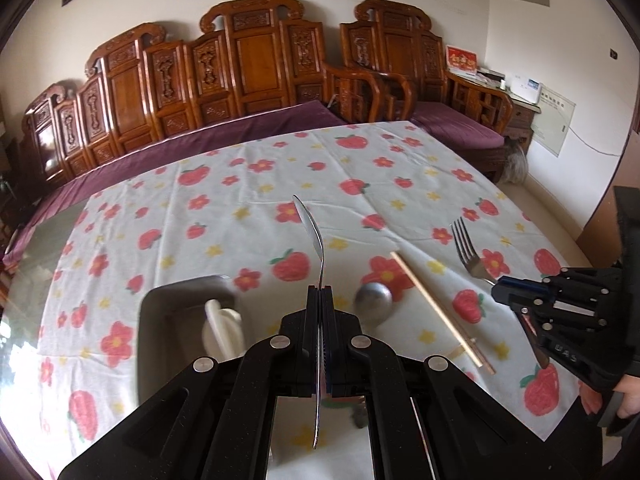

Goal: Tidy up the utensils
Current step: 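Carry the knife over the tray and lower it in while the right gripper holds the fork, then open the left gripper to release the knife and withdraw it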

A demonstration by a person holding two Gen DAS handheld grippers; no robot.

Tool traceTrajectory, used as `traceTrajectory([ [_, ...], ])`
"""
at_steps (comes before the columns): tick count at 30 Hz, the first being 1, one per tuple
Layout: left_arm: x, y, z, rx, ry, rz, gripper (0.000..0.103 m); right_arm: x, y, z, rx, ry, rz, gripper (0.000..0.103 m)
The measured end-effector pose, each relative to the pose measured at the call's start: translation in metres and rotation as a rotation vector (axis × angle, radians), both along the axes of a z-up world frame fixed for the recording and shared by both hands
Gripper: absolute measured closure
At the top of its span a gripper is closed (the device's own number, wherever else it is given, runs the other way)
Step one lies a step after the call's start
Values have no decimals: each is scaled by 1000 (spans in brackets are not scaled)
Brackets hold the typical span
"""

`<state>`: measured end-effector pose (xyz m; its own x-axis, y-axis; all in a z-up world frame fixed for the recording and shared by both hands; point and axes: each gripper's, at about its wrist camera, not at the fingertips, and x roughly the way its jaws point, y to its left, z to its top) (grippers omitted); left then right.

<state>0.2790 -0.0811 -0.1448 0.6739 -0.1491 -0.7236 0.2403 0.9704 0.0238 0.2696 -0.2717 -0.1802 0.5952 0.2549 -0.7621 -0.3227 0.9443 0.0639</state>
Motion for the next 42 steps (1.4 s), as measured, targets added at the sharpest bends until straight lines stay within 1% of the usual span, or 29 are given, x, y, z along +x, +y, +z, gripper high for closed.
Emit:
traceTrajectory([
  [5, 2, 26, -3, 6, 12, 31, 102, 0, 28, 9, 14, -6, 48, 95],
  [9, 5, 48, -11, 22, 27, 58, 102, 0, 45, 13, 20, -8, 70, 95],
  [14, 13, 76, -31, 24, 68, 97, 102, 2, 62, 15, 22, -5, 93, 95],
  [18, 19, 96, -52, 19, 117, 126, 102, 1, 73, 13, 23, -1, 109, 95],
  [21, 20, 106, -64, -2, 148, 142, 102, 0, 80, 11, 25, 9, 121, 95],
  [29, 25, 117, -81, -9, 177, 163, 102, 2, 97, 10, 22, 15, 149, 95],
  [30, 24, 118, -81, -14, 173, 163, 102, 1, 99, 11, 23, 15, 152, 95],
  [34, 22, 118, -76, -14, 144, 145, 96, 2, 109, 11, 20, 13, 169, 95],
  [36, 18, 119, -70, -7, 112, 136, 91, 3, 114, 11, 18, 11, 175, 95],
  [37, 14, 120, -66, -5, 90, 134, 85, 4, 118, 11, 17, 8, 177, 95],
  [38, 11, 122, -62, -3, 69, 134, 83, 5, 121, 12, 19, 7, 180, 95],
  [42, 0, 134, -50, -11, 15, 147, 83, 8, 135, 14, 33, 8, 199, 95],
])
